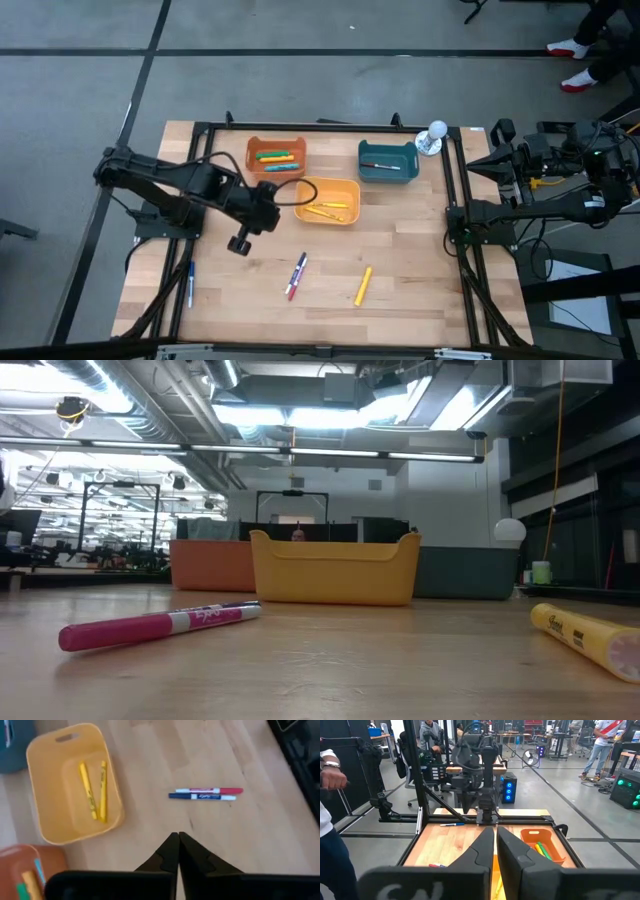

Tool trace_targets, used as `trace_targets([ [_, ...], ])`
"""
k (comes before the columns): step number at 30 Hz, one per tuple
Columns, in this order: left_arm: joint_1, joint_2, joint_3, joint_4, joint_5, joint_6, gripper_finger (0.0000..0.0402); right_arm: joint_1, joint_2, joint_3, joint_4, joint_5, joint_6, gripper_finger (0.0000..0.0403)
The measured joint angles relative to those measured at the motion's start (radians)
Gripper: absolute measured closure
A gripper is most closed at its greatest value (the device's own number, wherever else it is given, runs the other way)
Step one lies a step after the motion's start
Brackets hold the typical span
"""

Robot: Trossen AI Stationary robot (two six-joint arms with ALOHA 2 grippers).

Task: Pick & Place Markers
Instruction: Put the left blue marker pen into the blue bin

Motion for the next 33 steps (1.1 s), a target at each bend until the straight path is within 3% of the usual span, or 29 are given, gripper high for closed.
trace_targets([
  [8, -0.108, 0.0, 0.0, 0.0, 0.0, -0.37, 0.0399, 0.0, 0.0, 0.0, 0.0, 0.0, 0.0, 0.0379],
  [15, -0.221, 0.0, 0.0, 0.0, 0.001, -0.823, 0.0399, 0.0, 0.0, 0.0, 0.0, 0.0, 0.0, 0.0379],
  [24, -0.352, 0.001, 0.0, 0.0, 0.124, -1.441, 0.0397, 0.0, 0.0, 0.0, 0.0, 0.0, 0.0, 0.0379],
  [33, -0.464, 0.031, 0.0, -0.076, 0.124, -1.667, 0.0396, 0.0, 0.0, 0.0, 0.0, 0.0, 0.0, 0.0379],
])
